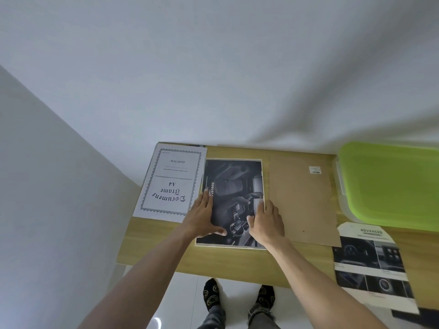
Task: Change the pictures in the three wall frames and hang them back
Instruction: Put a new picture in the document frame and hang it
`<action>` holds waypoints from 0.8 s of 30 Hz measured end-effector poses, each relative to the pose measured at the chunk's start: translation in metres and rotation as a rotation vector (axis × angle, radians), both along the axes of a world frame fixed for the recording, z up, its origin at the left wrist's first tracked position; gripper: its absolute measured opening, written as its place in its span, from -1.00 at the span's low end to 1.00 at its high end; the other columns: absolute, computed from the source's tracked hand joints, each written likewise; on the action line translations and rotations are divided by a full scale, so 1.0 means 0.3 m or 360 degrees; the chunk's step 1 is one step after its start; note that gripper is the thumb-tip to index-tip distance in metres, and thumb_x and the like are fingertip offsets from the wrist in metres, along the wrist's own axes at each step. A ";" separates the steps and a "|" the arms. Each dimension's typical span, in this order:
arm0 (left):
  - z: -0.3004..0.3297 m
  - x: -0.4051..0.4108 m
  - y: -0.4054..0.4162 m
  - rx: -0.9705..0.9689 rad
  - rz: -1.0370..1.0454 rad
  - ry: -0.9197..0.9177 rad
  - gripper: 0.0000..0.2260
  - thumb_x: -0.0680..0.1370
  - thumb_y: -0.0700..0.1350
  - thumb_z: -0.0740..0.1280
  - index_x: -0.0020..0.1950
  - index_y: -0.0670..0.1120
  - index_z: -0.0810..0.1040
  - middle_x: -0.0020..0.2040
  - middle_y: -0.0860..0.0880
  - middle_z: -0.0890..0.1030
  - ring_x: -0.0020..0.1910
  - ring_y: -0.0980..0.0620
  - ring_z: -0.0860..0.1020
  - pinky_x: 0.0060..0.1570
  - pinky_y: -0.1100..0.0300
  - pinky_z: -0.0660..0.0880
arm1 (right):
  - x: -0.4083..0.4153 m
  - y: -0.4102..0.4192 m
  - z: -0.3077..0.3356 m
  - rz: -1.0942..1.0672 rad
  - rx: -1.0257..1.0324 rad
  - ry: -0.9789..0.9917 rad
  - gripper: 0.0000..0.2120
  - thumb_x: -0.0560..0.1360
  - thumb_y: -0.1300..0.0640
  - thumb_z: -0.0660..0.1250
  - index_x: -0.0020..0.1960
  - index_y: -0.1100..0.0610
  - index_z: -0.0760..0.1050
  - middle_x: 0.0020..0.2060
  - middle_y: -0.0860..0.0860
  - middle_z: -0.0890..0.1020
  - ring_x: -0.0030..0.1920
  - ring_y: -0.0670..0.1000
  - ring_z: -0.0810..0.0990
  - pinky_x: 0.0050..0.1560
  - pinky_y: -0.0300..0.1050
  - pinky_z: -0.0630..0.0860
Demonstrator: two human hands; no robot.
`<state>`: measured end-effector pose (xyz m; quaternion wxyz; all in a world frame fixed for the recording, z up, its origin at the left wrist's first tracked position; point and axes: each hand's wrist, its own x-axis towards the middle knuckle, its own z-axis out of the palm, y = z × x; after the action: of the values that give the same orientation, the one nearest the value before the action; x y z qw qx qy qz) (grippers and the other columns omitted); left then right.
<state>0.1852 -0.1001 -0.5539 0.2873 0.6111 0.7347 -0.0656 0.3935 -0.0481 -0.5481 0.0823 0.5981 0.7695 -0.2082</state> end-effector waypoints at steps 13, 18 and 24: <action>-0.043 -0.038 -0.041 0.0045 -0.0136 -0.0046 0.20 0.34 0.35 0.42 0.56 -0.21 -0.31 0.55 -0.14 -0.35 0.54 -0.08 -0.34 0.52 0.07 -0.13 | -0.101 -0.055 0.001 -0.0421 -0.0151 0.0180 -0.32 0.60 -0.18 0.15 0.55 0.25 0.17 0.57 0.19 0.04 0.56 0.21 0.05 0.53 0.09 0.17; -0.036 -0.040 -0.042 0.0023 -0.0132 -0.0076 0.20 0.35 0.34 0.42 0.55 -0.23 -0.31 0.55 -0.16 -0.35 0.54 -0.09 -0.34 0.56 0.04 -0.13 | -0.103 -0.066 0.041 -0.0494 0.0009 0.0354 -0.50 0.61 -0.14 0.18 0.41 0.16 0.42 0.45 0.15 0.37 0.44 0.16 0.33 0.41 0.06 0.34; -0.037 -0.043 -0.050 0.0045 -0.0117 -0.0109 0.21 0.35 0.34 0.43 0.55 -0.22 -0.33 0.55 -0.16 -0.35 0.54 -0.10 -0.34 0.56 0.03 -0.14 | -0.099 -0.046 0.054 -0.0833 0.0214 0.0664 -0.67 0.58 0.09 0.31 0.31 0.18 0.54 0.22 0.14 0.62 0.23 0.18 0.57 0.23 0.04 0.50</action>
<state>0.1723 -0.1151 -0.5649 0.3010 0.6436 0.7022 -0.0449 0.3637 -0.0620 -0.5318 -0.1727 0.7238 0.6022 -0.2891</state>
